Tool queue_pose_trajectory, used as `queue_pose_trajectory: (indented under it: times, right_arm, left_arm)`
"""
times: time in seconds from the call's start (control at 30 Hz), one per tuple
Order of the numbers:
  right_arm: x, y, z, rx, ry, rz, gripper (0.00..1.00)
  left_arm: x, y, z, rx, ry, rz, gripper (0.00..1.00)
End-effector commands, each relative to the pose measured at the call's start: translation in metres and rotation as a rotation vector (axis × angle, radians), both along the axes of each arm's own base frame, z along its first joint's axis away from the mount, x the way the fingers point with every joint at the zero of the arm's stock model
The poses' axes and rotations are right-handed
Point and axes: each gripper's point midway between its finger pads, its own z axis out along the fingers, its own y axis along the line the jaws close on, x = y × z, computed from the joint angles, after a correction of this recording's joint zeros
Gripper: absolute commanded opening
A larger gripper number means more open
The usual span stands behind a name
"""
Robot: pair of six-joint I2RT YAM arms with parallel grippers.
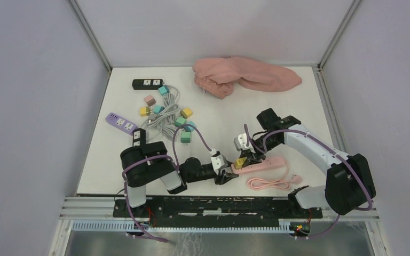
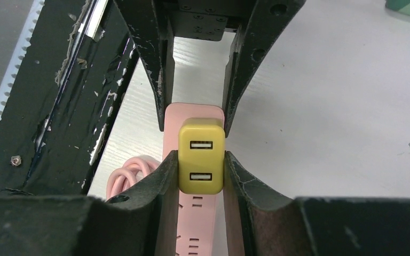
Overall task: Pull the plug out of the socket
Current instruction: Remove the plug from the socket.
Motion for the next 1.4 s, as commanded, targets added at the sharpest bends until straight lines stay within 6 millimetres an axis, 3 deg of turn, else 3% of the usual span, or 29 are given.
queue_pose_trajectory:
  times: [0.0, 0.2, 0.4, 0.57, 0.77, 0.87, 0.97, 1.13, 1.37]
  right_arm:
    - [-0.028, 0.017, 0.018, 0.105, 0.028, 0.126, 0.0]
    - [-0.005, 0.038, 0.026, 0.101, 0.107, -0.03, 0.0]
    - [0.019, 0.014, 0.025, 0.053, 0.042, -0.111, 0.0]
    - [-0.003, -0.001, 0.02, 0.039, -0.018, 0.031, 0.0]
    - [-0.031, 0.02, 0.026, 0.133, 0.055, 0.119, 0.0]
    - [-0.028, 0.031, 0.024, 0.138, 0.074, 0.088, 0.0]
    - [-0.012, 0.037, 0.026, 0.126, 0.093, 0.006, 0.0]
    - [0.009, 0.021, 0.03, 0.103, 0.058, -0.064, 0.0]
    - [-0.009, -0.002, 0.018, 0.059, -0.038, 0.049, 0.0]
  left_arm:
    - [0.003, -0.003, 0.008, -0.031, 0.002, 0.008, 0.03]
    - [0.004, -0.005, 0.005, -0.017, 0.01, 0.011, 0.03]
    - [0.005, -0.003, 0.003, -0.013, 0.013, 0.023, 0.03]
    - [0.006, 0.003, 0.007, -0.034, 0.015, 0.036, 0.03]
    - [0.006, 0.001, 0.007, -0.04, 0.021, 0.032, 0.03]
    - [0.007, 0.0, 0.007, -0.039, 0.024, 0.032, 0.03]
    - [0.007, 0.002, 0.006, -0.035, 0.024, 0.039, 0.03]
    - [0.007, 0.003, 0.003, -0.028, 0.026, 0.043, 0.03]
    - [0.007, 0.004, 0.006, -0.044, 0.023, 0.047, 0.03]
